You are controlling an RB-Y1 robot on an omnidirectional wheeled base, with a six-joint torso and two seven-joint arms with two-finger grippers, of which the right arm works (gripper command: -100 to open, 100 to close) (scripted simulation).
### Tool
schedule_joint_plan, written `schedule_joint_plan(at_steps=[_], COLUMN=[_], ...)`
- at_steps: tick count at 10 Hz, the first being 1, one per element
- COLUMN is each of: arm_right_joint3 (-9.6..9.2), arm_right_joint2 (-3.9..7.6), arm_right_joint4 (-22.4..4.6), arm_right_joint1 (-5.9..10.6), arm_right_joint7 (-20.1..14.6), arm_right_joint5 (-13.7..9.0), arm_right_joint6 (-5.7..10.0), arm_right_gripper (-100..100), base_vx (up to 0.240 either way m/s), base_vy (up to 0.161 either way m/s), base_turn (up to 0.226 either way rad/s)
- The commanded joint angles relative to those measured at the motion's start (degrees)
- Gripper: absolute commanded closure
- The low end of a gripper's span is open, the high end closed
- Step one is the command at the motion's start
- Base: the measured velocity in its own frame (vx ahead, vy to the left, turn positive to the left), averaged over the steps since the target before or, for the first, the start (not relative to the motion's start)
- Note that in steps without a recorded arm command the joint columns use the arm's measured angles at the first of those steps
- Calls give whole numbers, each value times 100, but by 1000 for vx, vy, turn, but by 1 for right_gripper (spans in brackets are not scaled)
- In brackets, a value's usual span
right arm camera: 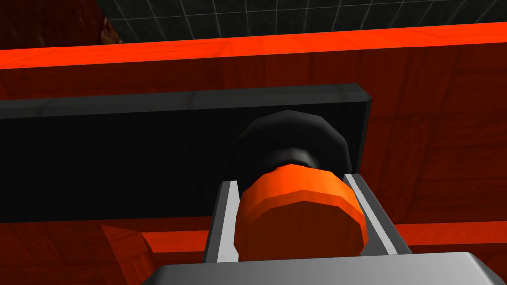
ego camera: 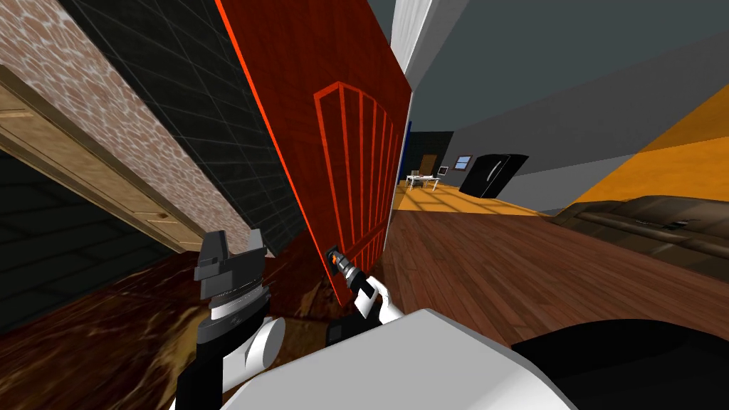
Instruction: Push the door open
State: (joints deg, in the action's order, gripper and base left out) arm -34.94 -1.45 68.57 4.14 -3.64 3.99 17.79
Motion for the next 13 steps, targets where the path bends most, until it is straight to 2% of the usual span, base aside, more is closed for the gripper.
schedule_joint_plan(at_steps=[1,4,5,8,11,13], arm_right_joint3=[-5,-5,-60,-168,-273,-353], arm_right_joint2=[10,10,144,278,286,213], arm_right_joint4=[-15,-15,50,187,322,423], arm_right_joint1=[-14,-14,-82,-216,-347,-446], arm_right_joint7=[0,0,46,135,223,288], arm_right_joint5=[1,1,-19,-64,-107,-140], arm_right_joint6=[-14,-14,-37,-75,-113,-142], arm_right_gripper=[100,100,100,100,100,100], base_vx=[-22,-7,76,141,170,121], base_vy=[-24,-6,80,166,182,198], base_turn=[12,-2,-205,-254,-228,-242])
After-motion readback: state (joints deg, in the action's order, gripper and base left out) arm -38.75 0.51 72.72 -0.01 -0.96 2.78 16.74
